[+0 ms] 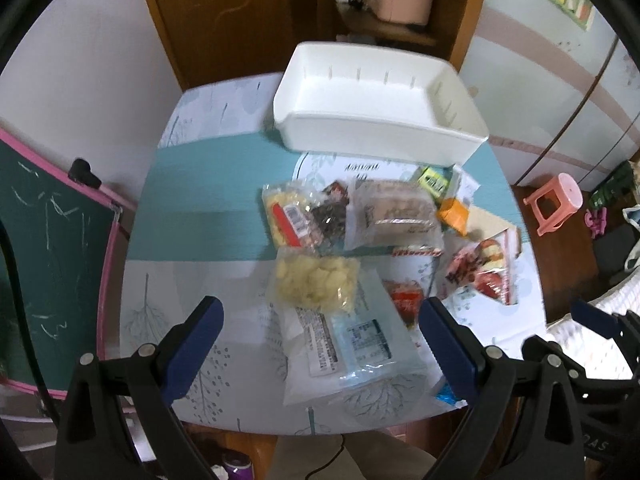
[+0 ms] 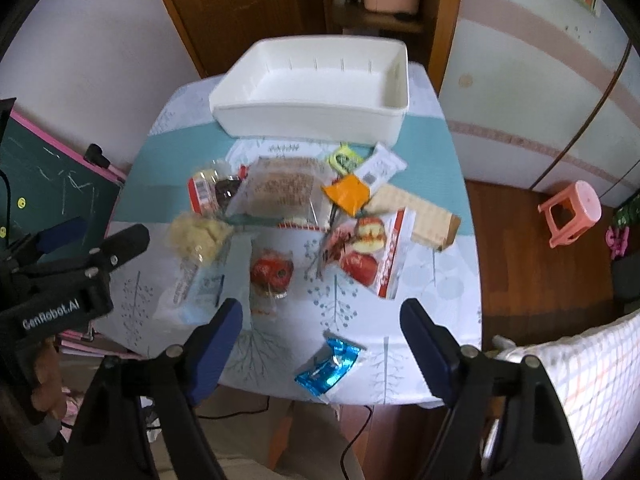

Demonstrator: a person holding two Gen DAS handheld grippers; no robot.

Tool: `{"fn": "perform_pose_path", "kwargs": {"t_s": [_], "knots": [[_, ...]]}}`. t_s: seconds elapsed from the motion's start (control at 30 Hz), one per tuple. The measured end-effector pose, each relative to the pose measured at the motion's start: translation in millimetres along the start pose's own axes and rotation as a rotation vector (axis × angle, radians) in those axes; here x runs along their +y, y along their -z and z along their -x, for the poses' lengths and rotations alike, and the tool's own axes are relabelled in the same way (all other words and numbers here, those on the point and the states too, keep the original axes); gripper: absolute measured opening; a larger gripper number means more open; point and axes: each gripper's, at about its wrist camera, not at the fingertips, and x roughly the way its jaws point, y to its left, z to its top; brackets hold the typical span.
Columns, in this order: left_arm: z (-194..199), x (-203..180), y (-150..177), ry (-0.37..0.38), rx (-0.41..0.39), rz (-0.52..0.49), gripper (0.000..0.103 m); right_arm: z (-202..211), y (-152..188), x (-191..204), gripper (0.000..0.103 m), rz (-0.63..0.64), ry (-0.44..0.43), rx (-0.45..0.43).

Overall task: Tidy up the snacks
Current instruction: 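Lower the left tool toward the clear printed bag while the right tool approaches the blue candy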

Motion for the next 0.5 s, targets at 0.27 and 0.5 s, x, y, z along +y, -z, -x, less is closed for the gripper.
{"fn": "perform_pose_path", "kwargs": {"t_s": [0.27,0.5], "knots": [[-65,17,14,-0.029,0.157,0.052,0.097,-60,28,-20,0.072,-0.082,-0.021,0.179],[-96,20,20,0.051,0.244,0.088,0.097,-99,52,-24,0.070,-0.125,-0.053,0.303]]}}
